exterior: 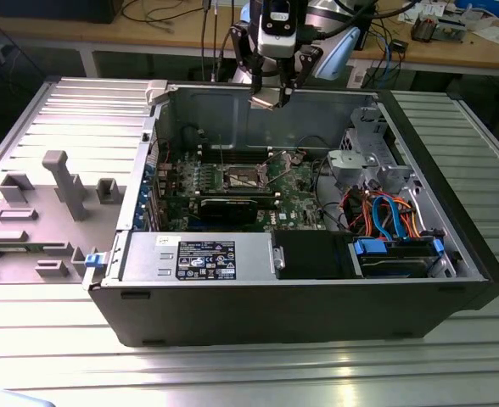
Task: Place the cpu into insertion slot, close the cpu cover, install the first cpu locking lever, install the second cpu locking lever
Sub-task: 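Place the cpu into insertion slot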
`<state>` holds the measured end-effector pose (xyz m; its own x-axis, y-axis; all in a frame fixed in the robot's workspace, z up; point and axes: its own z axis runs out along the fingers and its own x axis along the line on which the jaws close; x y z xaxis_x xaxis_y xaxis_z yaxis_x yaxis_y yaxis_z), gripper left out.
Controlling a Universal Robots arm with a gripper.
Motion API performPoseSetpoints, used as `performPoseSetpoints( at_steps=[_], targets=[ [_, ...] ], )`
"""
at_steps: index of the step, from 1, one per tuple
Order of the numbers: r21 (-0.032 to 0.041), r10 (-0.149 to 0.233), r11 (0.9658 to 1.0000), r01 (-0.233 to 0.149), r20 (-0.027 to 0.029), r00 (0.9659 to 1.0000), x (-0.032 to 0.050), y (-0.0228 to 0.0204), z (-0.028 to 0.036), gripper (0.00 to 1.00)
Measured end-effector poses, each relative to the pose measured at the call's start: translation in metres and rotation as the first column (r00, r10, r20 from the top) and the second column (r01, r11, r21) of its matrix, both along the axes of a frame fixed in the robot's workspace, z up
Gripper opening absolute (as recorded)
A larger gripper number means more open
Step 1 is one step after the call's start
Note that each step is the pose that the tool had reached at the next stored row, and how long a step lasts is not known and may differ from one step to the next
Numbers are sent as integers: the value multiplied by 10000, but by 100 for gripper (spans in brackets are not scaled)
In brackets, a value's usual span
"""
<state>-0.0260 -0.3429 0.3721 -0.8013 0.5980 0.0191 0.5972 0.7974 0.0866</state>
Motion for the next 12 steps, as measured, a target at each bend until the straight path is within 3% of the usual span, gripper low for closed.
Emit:
performPoseSetpoints(
  at_steps=[12],
  targets=[
    [0,-806,9967,806,0,9967,-3,0,0,54]
  ],
)
